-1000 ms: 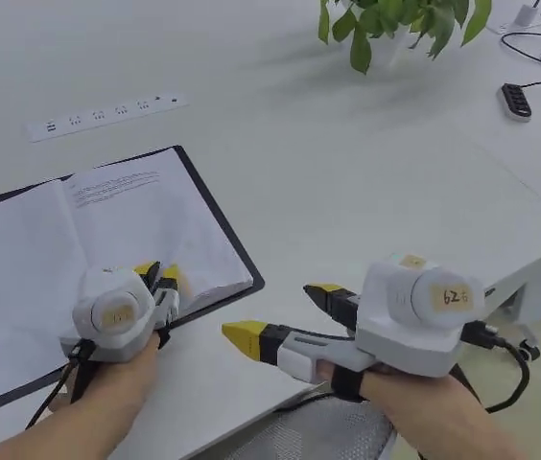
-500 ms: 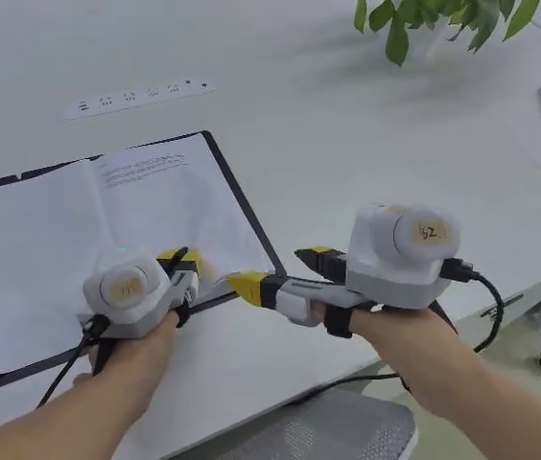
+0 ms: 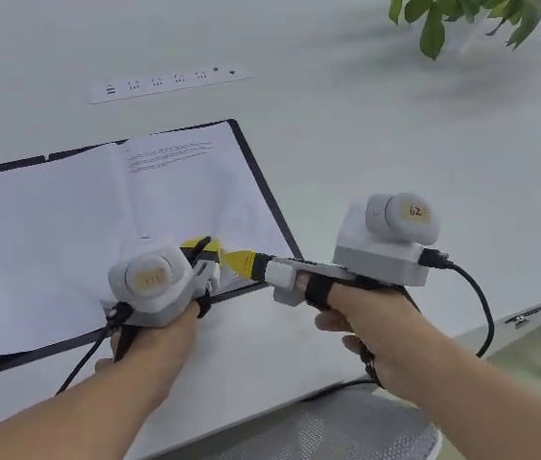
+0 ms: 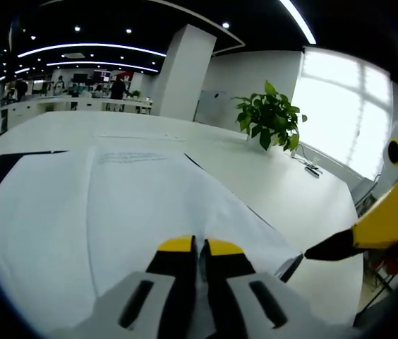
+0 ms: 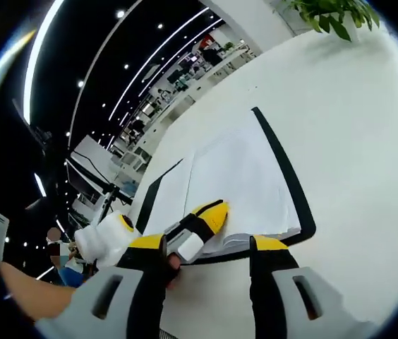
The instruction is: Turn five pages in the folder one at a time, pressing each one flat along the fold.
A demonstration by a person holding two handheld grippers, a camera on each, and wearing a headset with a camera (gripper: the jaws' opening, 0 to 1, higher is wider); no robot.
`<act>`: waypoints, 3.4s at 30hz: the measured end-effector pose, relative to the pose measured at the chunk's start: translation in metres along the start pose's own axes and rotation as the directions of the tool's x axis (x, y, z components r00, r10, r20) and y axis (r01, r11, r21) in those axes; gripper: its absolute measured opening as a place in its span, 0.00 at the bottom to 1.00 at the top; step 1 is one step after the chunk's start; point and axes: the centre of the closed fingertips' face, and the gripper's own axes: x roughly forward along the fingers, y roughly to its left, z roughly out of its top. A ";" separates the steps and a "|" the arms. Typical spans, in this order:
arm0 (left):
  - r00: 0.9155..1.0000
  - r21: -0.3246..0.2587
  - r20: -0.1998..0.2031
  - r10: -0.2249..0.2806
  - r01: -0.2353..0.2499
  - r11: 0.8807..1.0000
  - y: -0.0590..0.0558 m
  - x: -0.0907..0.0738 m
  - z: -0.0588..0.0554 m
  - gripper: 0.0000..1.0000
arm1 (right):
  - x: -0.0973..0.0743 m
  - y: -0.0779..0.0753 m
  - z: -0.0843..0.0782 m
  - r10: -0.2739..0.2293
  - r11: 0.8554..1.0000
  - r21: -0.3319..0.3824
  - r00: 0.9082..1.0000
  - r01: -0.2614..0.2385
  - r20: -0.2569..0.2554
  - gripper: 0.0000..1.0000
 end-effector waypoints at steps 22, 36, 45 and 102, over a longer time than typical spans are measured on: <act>1.000 -0.002 -0.001 0.000 0.000 1.000 0.000 0.001 0.000 0.04 | 0.023 -0.036 0.006 -0.128 0.941 0.328 0.986 0.085 0.111 0.18; 0.999 -0.080 -0.036 -0.013 0.010 0.997 -0.001 -0.003 0.002 0.07 | 0.020 -0.054 0.005 -0.208 0.908 0.398 0.965 0.131 0.158 0.00; 0.990 -0.042 -0.142 -0.025 0.020 0.999 0.005 -0.045 0.001 0.33 | 0.009 -0.042 0.018 -0.187 0.909 0.407 0.959 0.087 0.213 0.00; 0.978 0.026 0.069 0.195 -0.198 0.980 0.144 -0.268 0.075 0.48 | 0.112 0.190 -0.061 0.123 0.951 -0.286 0.992 -0.120 -0.008 0.00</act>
